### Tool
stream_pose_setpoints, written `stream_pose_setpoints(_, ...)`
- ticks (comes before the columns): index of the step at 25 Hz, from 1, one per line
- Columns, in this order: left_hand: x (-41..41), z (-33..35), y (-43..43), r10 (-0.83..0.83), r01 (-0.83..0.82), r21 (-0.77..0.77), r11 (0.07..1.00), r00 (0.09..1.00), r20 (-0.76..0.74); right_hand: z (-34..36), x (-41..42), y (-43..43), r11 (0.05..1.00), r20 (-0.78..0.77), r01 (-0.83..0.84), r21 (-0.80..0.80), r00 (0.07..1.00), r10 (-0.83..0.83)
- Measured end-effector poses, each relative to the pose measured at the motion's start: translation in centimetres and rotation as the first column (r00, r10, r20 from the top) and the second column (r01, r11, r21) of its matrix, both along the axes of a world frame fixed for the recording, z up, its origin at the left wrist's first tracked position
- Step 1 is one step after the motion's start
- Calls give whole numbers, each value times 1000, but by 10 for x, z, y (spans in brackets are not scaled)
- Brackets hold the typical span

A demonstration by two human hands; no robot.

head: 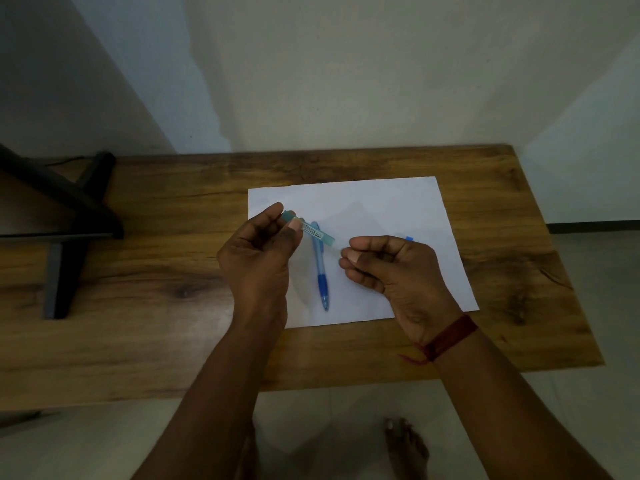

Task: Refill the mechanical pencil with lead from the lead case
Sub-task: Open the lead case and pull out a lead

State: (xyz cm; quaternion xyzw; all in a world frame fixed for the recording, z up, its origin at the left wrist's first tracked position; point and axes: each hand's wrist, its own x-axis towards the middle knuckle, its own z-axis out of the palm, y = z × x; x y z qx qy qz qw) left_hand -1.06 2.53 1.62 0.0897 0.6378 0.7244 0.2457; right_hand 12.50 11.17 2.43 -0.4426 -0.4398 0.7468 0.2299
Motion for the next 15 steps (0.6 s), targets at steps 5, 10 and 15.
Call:
stream_pose_setpoints(5,-3,-2,-1,20,-20,4,1000,999,38,-2,-6,-3,839,320,-86,538,941,-109)
stream_pose_setpoints(10,-8,-3,-5,26,-26,3,1000,998,59,-5,-12,-13,622,396,-171,764,886,-242)
stream_pose_setpoints(15,-13,-5,-8,54,-57,25,998,993,107,-8,-18,-19,567,368,-149,810,883,-293)
